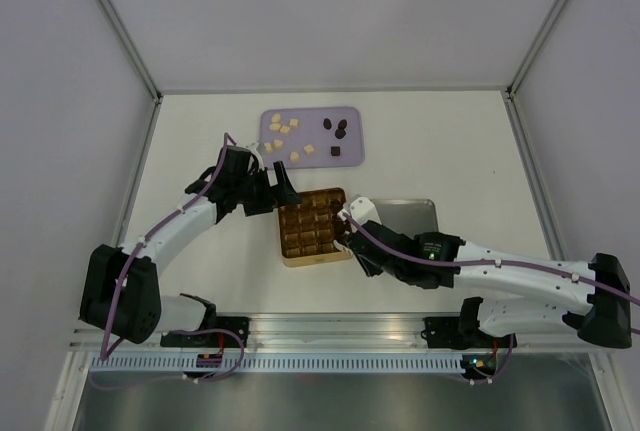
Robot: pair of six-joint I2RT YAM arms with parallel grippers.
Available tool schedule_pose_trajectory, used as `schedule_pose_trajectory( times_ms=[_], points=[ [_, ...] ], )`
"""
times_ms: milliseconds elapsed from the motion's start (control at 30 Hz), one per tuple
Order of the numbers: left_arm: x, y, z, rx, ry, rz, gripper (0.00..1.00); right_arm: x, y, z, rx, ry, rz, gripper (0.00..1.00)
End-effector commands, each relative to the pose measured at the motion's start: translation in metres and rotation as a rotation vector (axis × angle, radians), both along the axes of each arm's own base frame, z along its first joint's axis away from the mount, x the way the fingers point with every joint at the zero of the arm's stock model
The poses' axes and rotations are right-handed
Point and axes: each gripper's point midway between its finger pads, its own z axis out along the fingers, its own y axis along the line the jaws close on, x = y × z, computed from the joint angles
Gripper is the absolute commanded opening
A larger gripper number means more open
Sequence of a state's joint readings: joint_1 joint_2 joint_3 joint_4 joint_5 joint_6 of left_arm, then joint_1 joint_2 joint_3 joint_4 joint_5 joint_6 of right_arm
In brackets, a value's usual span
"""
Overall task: Pack the chocolate
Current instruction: Place the fake chocolate in the packing box, then pick up the fake chocolate from the plate.
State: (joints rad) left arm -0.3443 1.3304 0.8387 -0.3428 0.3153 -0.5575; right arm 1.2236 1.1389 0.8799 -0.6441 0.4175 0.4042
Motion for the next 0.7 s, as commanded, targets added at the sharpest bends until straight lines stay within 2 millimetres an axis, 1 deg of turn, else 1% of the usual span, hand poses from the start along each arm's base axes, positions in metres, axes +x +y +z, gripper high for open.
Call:
schedule_pose_trajectory(
  times_ms=[0, 67, 100, 200, 300, 367, 433, 467, 533, 567, 633, 667],
  points=[
    [0.005, -0.002, 0.019, -0.009, -0.063, -0.014, 1.00, 0.009, 0.020, 0.054, 0.153, -0.085, 0.005, 0.39],
    [0.005, -0.002, 0.019, -0.009, -0.063, -0.014, 1.00, 0.012, 0.025, 0.067, 0.177, -0.107, 0.015, 0.39],
    [0.004, -0.002, 0.020, -0.008, -0.067, -0.014, 1.00, 0.014, 0.031, 0.080, 0.216, -0.123, 0.018, 0.38],
    [0.004, -0.001, 0.022, -0.008, -0.071, -0.015, 1.00, 0.019, 0.040, 0.098, 0.255, -0.157, 0.019, 0.37],
    [0.002, -0.001, 0.020, -0.006, -0.069, -0.016, 1.00, 0.033, 0.043, 0.117, 0.269, -0.214, -0.026, 0.37],
    [0.002, -0.001, 0.018, -0.005, -0.060, -0.014, 1.00, 0.043, 0.045, 0.125, 0.269, -0.253, -0.057, 0.36],
    [0.002, -0.001, 0.016, -0.003, -0.056, -0.015, 1.00, 0.055, 0.049, 0.131, 0.288, -0.276, -0.076, 0.35],
    [0.003, -0.002, 0.017, -0.008, -0.059, -0.018, 1.00, 0.065, 0.048, 0.130, 0.282, -0.281, -0.102, 0.35],
    [0.004, -0.003, 0.016, -0.011, -0.052, -0.018, 1.00, 0.079, 0.049, 0.132, 0.303, -0.281, -0.137, 0.34],
    [0.004, -0.004, 0.014, -0.015, -0.048, -0.025, 1.00, 0.095, 0.044, 0.134, 0.323, -0.279, -0.188, 0.33],
    [0.005, -0.006, 0.012, -0.020, -0.041, -0.029, 1.00, 0.111, 0.038, 0.135, 0.345, -0.276, -0.233, 0.32],
    [0.006, -0.008, 0.010, -0.024, -0.034, -0.035, 1.00, 0.126, 0.028, 0.135, 0.344, -0.280, -0.278, 0.32]
  ],
)
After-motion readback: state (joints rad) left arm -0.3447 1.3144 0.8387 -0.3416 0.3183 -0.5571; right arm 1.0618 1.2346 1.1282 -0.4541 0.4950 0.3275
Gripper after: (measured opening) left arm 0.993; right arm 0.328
